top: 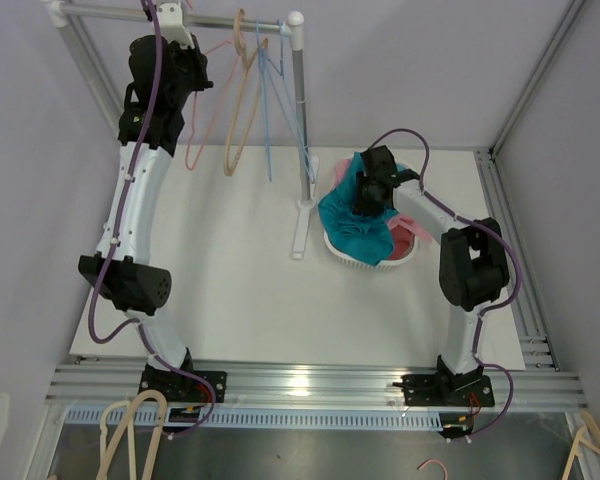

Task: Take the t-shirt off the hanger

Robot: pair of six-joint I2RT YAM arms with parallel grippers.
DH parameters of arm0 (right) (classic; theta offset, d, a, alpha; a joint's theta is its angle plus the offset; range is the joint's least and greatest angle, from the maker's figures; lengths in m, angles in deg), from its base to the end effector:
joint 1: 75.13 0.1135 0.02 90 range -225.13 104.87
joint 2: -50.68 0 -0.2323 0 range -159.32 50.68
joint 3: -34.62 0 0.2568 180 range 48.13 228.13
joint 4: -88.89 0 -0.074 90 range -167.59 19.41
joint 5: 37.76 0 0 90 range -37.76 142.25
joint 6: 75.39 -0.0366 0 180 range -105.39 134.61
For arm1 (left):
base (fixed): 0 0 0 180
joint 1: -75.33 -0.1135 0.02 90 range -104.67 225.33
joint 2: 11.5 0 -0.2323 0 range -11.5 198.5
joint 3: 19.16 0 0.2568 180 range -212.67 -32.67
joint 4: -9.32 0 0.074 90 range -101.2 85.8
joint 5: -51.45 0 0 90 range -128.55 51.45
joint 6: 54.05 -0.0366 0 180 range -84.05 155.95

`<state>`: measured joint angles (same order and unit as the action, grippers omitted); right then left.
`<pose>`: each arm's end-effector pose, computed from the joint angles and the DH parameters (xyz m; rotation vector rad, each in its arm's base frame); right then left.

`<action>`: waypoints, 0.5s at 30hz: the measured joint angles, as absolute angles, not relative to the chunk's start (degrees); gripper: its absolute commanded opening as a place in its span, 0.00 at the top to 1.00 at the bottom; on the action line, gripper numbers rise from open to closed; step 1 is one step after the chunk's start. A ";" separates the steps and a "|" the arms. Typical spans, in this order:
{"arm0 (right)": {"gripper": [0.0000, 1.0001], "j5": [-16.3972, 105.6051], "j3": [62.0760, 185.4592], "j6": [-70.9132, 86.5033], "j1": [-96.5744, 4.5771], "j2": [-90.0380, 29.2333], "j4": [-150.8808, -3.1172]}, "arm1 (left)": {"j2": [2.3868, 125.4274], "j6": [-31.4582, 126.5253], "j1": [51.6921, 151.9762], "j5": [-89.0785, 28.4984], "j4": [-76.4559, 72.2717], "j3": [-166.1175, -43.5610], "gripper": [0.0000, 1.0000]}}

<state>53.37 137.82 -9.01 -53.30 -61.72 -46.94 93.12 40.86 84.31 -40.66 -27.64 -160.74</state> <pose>0.3976 0.1585 0.1985 0.0477 2.5277 0.3003 0.3898 -0.0602 0.4927 0.0269 1.5728 -0.1614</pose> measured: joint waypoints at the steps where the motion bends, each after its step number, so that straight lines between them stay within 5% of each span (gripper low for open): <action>1: 0.66 54.11 137.82 -8.85 -53.00 -61.15 -46.42 | 93.32 40.88 84.31 -40.64 -27.44 -160.74 0.99; 9: 0.53 57.57 137.89 -7.67 -51.82 -58.16 -43.53 | 94.02 40.36 84.66 -39.61 -25.58 -161.07 0.99; 11: 0.42 58.27 138.13 -7.52 -51.49 -57.61 -42.66 | 94.45 40.18 84.74 -39.22 -25.25 -161.31 0.99; 15: 0.42 60.04 140.14 -7.06 -50.68 -55.45 -40.08 | 95.61 39.79 84.92 -38.30 -24.82 -161.83 0.99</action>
